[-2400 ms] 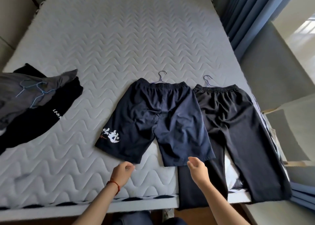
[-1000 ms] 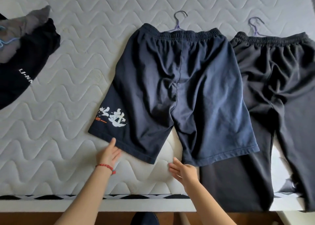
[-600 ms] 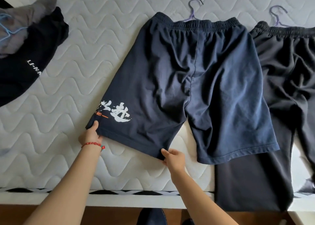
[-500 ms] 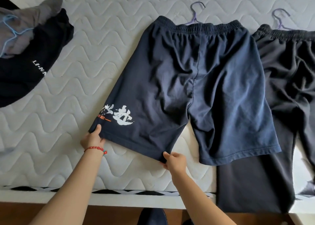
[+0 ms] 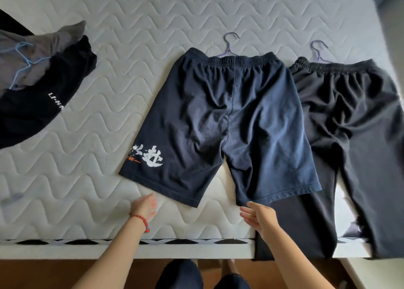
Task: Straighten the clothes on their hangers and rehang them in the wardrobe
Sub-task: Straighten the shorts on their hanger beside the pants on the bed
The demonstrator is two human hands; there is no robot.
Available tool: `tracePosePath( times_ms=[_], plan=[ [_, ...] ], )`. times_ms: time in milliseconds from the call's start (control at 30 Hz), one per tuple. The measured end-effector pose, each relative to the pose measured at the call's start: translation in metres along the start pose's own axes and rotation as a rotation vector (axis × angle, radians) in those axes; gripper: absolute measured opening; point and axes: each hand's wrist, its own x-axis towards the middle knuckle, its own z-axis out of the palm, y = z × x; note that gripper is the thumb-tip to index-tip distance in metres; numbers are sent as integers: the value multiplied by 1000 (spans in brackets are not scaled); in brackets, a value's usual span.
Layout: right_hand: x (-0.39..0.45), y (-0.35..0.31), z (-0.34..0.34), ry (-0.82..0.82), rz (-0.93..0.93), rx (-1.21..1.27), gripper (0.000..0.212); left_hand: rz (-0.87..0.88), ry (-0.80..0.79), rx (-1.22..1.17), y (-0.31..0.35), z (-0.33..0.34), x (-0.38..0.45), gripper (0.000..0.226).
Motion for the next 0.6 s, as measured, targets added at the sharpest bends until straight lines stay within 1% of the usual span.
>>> tracePosePath(
  times_ms=[67, 167, 233, 267, 400, 600],
  plan=[
    [-10, -1, -22, 13, -25, 3, 9, 104, -18, 186, -18, 13, -34, 23],
    [-27, 1, -46, -10, -60, -54, 7, 297, -126, 600, -39, 20, -78, 13],
    [-35, 6, -60, -15, -85, -129, 7, 368, -172, 764, -46, 14, -100, 6],
    [-39, 8, -65, -19, -98, -176, 7, 382, -183, 805, -49, 10, -110, 3],
    [-55, 19, -75, -52, -117, -335, 7, 396, -87, 743, -57, -19, -146, 2],
    [-90, 21, -56, -115, -207, -559, 20, 343, 115, 572, -97, -89, -177, 18]
  ],
)
